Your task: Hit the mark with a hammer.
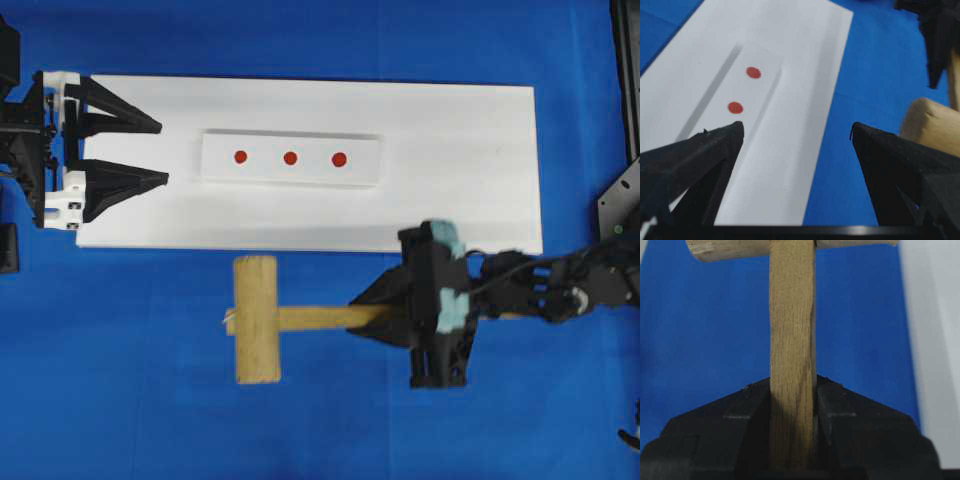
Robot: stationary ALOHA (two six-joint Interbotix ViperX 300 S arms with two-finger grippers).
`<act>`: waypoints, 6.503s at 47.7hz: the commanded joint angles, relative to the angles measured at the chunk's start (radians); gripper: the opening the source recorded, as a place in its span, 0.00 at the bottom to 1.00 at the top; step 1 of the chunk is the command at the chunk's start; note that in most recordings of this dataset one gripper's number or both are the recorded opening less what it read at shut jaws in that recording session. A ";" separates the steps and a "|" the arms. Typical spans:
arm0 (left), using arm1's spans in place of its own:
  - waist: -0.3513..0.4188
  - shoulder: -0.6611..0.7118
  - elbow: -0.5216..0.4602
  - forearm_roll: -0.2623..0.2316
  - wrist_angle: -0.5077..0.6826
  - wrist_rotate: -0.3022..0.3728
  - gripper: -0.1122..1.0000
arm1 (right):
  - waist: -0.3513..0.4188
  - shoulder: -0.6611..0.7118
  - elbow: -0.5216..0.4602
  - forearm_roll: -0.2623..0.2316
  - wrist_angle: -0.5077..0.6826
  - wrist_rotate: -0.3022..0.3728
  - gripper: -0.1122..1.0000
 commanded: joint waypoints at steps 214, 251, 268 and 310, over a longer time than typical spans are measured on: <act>-0.006 -0.426 0.198 0.008 0.170 0.430 0.90 | -0.353 -0.776 0.541 0.071 0.028 -0.471 0.82; -0.040 -0.433 0.221 0.003 0.178 0.428 0.89 | -0.353 -0.775 0.586 0.109 0.032 -0.471 0.74; -0.040 -0.433 0.222 0.003 0.178 0.428 0.89 | -0.353 -0.775 0.586 0.109 0.031 -0.471 0.74; -0.040 -0.433 0.221 0.003 0.179 0.426 0.89 | -0.351 -0.776 0.586 0.109 0.029 -0.471 0.74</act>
